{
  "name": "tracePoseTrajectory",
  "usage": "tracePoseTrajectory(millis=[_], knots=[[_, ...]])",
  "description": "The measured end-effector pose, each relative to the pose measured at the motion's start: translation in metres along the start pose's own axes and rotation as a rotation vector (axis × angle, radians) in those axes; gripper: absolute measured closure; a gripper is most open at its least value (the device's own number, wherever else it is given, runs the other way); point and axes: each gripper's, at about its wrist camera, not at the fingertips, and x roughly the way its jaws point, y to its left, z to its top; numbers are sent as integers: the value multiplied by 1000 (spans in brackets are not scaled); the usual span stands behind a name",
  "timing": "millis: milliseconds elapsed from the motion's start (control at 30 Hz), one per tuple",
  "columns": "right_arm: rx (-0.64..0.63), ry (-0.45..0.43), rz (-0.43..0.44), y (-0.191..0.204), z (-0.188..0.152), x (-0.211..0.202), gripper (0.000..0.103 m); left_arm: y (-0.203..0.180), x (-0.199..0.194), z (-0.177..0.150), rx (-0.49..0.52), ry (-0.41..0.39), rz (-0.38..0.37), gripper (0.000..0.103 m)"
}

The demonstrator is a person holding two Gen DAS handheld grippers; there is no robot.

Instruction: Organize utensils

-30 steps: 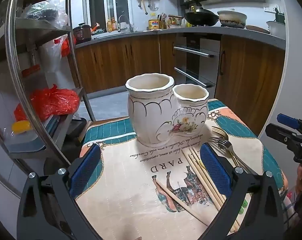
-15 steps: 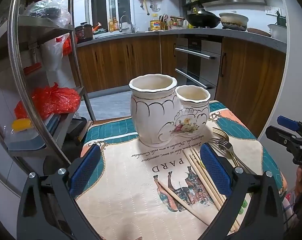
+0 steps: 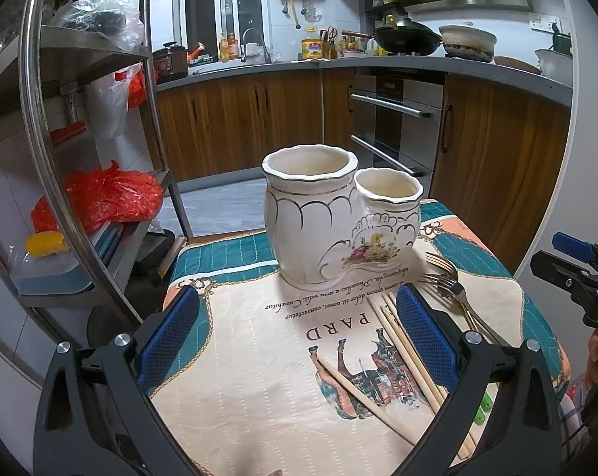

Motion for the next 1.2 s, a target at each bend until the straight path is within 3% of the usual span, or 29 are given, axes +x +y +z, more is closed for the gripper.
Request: tracePoseTrajectory(millis=[1200], knots=[[-6, 7, -3, 1, -3, 8, 5, 5, 5, -1, -27, 9, -7, 5]])
